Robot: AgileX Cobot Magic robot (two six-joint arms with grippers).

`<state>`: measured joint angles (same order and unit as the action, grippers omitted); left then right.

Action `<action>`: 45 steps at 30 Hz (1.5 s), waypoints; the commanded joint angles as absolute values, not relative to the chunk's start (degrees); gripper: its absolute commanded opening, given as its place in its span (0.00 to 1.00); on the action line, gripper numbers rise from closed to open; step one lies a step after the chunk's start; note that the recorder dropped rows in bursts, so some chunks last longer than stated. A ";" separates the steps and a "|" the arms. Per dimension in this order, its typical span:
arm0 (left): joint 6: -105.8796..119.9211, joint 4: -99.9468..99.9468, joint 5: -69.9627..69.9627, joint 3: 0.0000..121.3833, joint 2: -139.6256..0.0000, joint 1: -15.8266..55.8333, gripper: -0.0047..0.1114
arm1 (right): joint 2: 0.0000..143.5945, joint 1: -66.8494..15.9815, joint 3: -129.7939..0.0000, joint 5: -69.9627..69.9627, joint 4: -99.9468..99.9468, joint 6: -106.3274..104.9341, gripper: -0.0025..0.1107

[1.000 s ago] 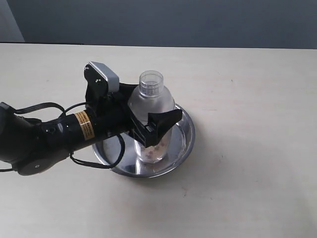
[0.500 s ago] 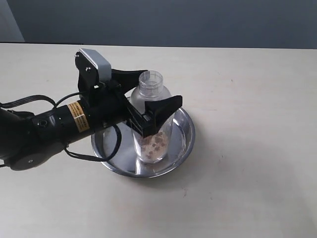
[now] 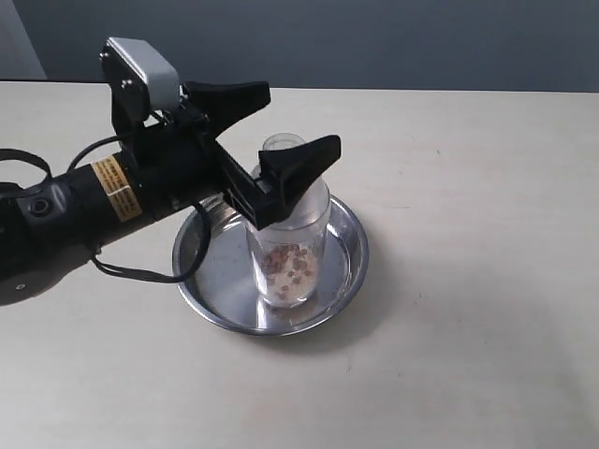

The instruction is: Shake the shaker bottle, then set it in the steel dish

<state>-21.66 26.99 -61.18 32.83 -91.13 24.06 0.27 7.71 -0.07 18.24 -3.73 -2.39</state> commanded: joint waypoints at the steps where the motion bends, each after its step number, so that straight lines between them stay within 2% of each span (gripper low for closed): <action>1: -21.86 26.67 -59.20 32.82 -85.98 22.54 0.94 | 0.00 7.91 0.00 17.45 -3.77 -2.49 0.01; 3: -21.86 27.90 -56.54 32.82 -82.57 21.24 0.91 | 0.00 7.91 0.00 17.45 -3.77 -2.49 0.01; 5: -22.72 30.16 -53.19 32.82 -78.73 19.73 0.85 | 0.00 7.91 0.00 17.45 -3.77 -2.49 0.01; 7: -24.38 32.15 -47.73 32.82 -73.56 18.93 0.72 | 0.00 7.91 0.00 17.45 -3.77 -2.49 0.01; 10: -25.66 32.73 -34.36 32.82 -65.19 18.93 0.46 | 0.00 7.91 0.00 17.45 -3.77 -2.49 0.01; 13: -27.02 32.73 -20.61 32.82 -56.42 18.93 0.24 | 0.00 7.91 0.00 17.45 -3.77 -2.49 0.01; 17: -28.72 32.73 -4.91 31.43 -44.23 18.93 0.04 | 0.00 7.91 0.00 17.45 -3.77 -2.49 0.01; 21: -28.12 33.05 2.20 26.63 -33.57 18.93 0.04 | 0.00 7.91 0.00 17.45 -3.77 -2.49 0.01; 25: -28.53 26.60 15.03 23.40 -24.01 18.93 0.04 | 0.00 7.91 0.00 17.45 -3.77 -2.49 0.01; 30: -28.30 26.14 25.34 23.01 -17.98 18.93 0.04 | 0.00 7.91 0.00 17.45 -3.77 -2.49 0.01; 39: -28.30 25.61 24.95 20.70 -12.75 18.93 0.04 | 0.00 7.91 0.00 17.45 -3.77 -2.49 0.01; 45: -10.83 8.62 22.58 12.91 -4.81 18.84 0.04 | 0.00 7.91 0.00 17.45 -3.77 -2.49 0.01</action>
<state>-20.21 17.11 24.66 16.25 -8.21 18.94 0.27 7.71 -0.07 18.24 -3.73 -2.39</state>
